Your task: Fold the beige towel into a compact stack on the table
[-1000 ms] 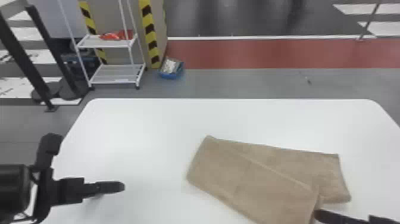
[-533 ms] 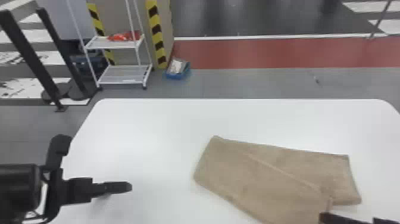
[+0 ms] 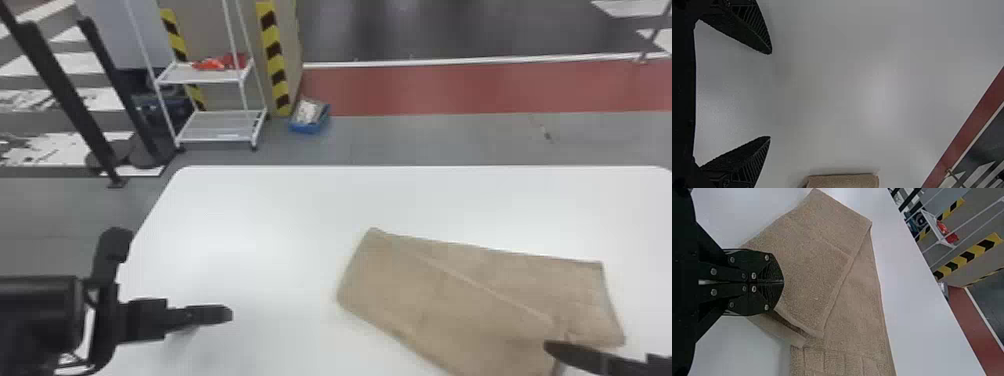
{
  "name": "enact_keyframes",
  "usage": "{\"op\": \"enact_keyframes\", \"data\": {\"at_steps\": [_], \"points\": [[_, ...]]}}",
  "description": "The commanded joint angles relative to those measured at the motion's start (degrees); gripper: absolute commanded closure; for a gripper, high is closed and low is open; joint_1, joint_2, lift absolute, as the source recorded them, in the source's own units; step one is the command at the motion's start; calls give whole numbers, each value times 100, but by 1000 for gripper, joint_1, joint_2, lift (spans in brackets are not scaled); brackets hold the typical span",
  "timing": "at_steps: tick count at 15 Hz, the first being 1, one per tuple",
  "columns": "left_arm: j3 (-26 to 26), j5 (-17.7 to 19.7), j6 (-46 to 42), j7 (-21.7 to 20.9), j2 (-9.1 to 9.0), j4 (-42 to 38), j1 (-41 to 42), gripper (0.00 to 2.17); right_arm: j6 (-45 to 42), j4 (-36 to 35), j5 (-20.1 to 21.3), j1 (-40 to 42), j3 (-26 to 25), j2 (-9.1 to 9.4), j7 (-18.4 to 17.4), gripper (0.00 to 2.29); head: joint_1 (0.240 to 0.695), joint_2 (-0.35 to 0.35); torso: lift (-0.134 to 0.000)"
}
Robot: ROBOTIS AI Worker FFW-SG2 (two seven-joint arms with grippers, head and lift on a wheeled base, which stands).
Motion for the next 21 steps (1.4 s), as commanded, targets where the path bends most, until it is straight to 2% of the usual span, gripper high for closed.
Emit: {"op": "enact_keyframes", "data": {"at_steps": [1,2,3,4,5,9,15,17,19,21], "points": [[85,39,24,-6,0,0,80,80,65,-63,82,23,13,5,3,1386,695,128,-124],[138,48,24,-6,18,9,107,80,65,-63,82,58,-48,5,3,1352,695,131,-124],[155,65,24,-6,18,27,107,80,65,-80,100,111,-110,5,56,1011,695,133,-124],[173,74,24,-6,27,53,107,80,65,-142,118,155,-197,5,82,448,695,135,-124],[173,74,24,3,27,71,107,80,65,-133,144,173,-241,5,82,164,695,133,-124],[112,74,24,3,18,44,98,80,65,113,276,129,-224,5,47,137,695,108,-124],[173,83,24,-23,27,71,116,80,65,772,733,-249,49,5,-32,154,695,99,-124],[199,100,24,-23,27,79,151,80,65,851,803,-284,172,5,-23,319,695,101,-124],[226,127,24,-23,27,79,168,80,65,851,803,-302,242,5,-14,586,695,108,-124],[235,127,24,-23,27,88,177,80,65,851,838,-320,268,5,3,653,695,122,-124]]}}
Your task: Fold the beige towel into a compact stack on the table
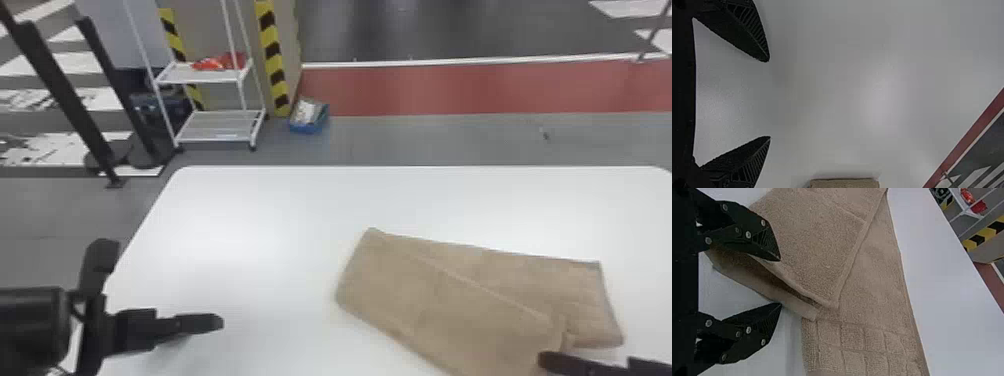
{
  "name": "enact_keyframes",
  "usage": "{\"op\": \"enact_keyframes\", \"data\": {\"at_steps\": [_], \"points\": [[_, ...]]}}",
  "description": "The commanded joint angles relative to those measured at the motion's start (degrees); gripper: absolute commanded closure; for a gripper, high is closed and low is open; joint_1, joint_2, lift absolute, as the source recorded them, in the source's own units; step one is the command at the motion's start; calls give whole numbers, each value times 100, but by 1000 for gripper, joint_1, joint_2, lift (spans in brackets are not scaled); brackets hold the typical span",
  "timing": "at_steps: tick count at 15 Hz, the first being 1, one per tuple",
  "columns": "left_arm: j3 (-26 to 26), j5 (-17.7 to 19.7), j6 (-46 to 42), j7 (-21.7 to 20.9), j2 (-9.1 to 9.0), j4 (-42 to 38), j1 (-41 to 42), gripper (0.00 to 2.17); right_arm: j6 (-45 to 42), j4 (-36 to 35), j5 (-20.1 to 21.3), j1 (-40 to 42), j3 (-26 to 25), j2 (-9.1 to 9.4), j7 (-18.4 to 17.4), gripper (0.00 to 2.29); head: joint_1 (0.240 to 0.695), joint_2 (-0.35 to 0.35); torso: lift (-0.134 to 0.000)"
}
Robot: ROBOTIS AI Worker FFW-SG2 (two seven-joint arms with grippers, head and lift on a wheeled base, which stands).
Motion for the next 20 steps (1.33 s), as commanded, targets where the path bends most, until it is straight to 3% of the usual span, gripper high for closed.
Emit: {"op": "enact_keyframes", "data": {"at_steps": [1,5,6,8,9,12,14,15,17,20], "points": [[9,1,24,9,0,12,10,80,65,6,43,-9,44,5,8,704,695,125,-124],[9,1,24,18,0,21,10,80,65,-56,-9,35,18,5,131,1298,695,129,-124],[9,1,24,18,0,21,10,80,65,-135,-133,43,-62,5,210,1305,695,135,-124],[0,-7,24,18,9,21,10,80,65,-407,-792,26,-299,5,394,1305,695,141,-124],[9,-7,24,18,0,21,10,80,65,-565,-844,-88,-281,5,403,1305,695,146,-124],[9,-7,24,0,0,12,18,80,65,-328,-783,-1187,-290,5,588,1305,695,164,-124],[18,10,24,-9,0,-41,62,83,65,85,-783,-1820,-334,5,1018,1305,695,161,-124],[80,19,24,-17,0,-58,98,83,65,278,-774,-1978,-334,-149,1256,1305,695,162,-124],[159,54,24,-17,0,-49,124,83,65,683,-625,-1978,-343,-396,1266,1305,695,165,-124],[185,63,24,-17,17,-58,115,83,65,1245,-748,-2040,-545,-387,1266,1305,695,132,-124]]}}
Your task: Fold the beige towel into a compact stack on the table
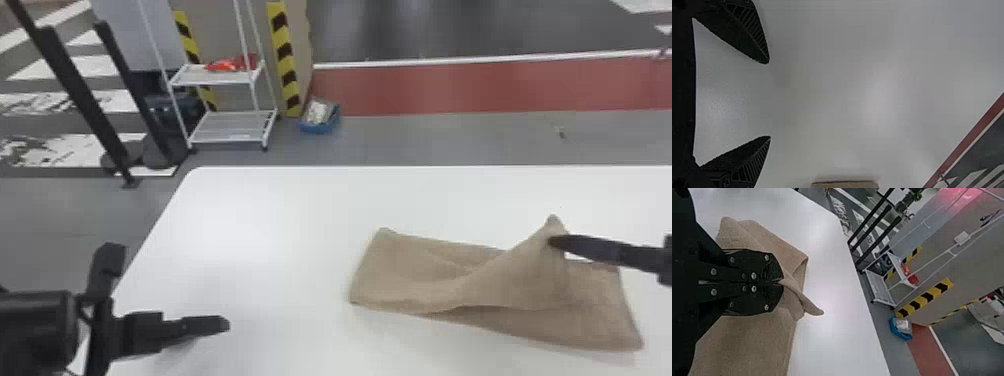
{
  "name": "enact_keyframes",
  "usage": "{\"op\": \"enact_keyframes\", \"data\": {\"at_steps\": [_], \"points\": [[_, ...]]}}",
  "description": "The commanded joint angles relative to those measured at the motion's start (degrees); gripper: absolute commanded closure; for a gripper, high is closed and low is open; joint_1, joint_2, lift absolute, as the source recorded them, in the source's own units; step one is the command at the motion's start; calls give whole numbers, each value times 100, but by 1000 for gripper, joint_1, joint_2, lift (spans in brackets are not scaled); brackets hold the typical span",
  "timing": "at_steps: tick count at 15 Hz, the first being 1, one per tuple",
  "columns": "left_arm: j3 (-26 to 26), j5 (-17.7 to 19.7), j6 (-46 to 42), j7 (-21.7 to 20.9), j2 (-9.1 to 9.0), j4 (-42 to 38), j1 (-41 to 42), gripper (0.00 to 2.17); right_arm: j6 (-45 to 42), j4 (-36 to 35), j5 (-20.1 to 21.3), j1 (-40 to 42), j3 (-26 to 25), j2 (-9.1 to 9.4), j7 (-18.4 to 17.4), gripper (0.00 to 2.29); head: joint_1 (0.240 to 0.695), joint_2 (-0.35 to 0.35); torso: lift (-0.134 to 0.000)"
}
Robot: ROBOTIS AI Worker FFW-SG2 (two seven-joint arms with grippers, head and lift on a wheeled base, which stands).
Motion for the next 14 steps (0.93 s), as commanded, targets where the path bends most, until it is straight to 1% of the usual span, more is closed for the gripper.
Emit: {"op": "enact_keyframes", "data": {"at_steps": [1,2,4,5,6,8,10,11,14], "points": [[5,5,24,-7,6,-17,-7,83,65,322,-186,-186,-50,32,45,1305,695,129,-124],[5,5,24,-7,-20,-52,-7,83,65,304,-291,-300,20,155,45,1305,695,128,-124],[5,49,24,-25,-47,-69,2,83,65,181,-327,-634,310,349,45,1305,695,140,-124],[14,67,24,-16,-47,-69,63,83,65,129,-327,-792,521,389,45,1305,695,150,-124],[84,75,24,-16,-55,-69,98,83,65,93,-318,-942,750,389,45,1305,695,181,-124],[286,366,24,-7,-82,-157,239,90,65,58,-274,-1205,1022,389,45,1305,695,214,-124],[401,427,24,-7,-82,-201,300,90,65,-38,-335,-1320,1066,389,45,1305,695,240,-124],[418,427,24,10,-82,-193,300,90,65,-153,-485,-1320,1057,389,45,1301,695,248,-124],[418,427,24,54,-73,-184,274,90,65,-381,-977,-1320,662,389,45,1305,695,272,-124]]}}
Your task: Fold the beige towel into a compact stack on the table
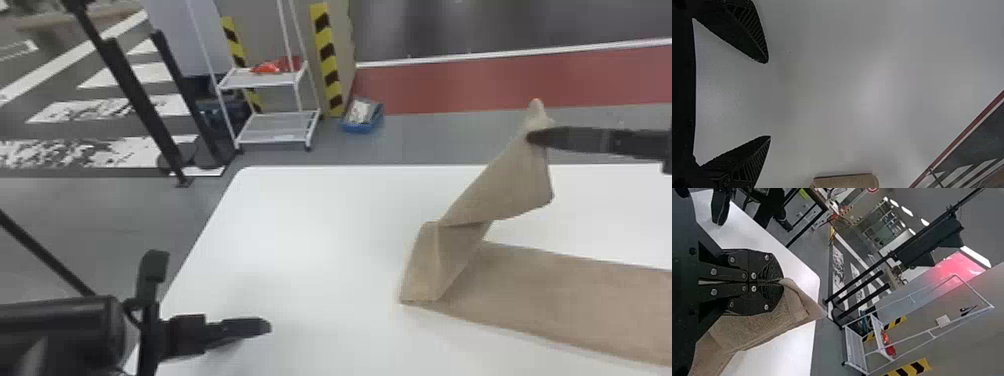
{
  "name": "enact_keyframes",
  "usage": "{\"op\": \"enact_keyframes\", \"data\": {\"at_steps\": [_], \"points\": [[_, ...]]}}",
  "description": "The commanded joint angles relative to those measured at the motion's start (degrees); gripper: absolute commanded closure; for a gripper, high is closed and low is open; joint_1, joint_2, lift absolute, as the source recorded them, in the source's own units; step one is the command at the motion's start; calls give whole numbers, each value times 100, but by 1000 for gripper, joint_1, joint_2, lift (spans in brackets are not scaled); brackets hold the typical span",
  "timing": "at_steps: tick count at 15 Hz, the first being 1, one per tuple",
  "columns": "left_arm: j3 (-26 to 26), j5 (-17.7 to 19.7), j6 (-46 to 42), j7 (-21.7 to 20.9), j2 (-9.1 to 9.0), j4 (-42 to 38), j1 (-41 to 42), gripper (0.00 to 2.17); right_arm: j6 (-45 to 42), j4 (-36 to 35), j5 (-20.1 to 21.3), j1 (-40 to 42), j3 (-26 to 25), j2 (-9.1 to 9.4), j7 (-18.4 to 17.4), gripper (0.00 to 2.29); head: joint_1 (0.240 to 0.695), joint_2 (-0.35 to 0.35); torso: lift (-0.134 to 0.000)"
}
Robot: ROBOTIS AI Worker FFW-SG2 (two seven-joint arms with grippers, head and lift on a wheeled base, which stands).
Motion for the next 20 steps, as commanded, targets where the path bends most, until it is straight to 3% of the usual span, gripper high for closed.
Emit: {"op": "enact_keyframes", "data": {"at_steps": [1,6,11,14,20], "points": [[-40,-8,24,14,-9,-8,-37,90,65,-83,-336,-15,-340,5,45,1301,695,273,-124],[-102,-35,24,6,-26,9,-2,90,65,172,-283,451,-604,-53,45,1301,695,243,-124],[-102,-52,24,23,-18,88,60,90,65,927,-169,662,-938,-712,45,1301,695,190,-124],[-137,-52,24,32,-26,97,77,90,65,971,-99,644,-929,-853,45,1301,695,134,-124],[-102,-61,24,23,-26,88,139,90,65,743,-362,644,-1017,-1099,45,1301,695,109,-124]]}}
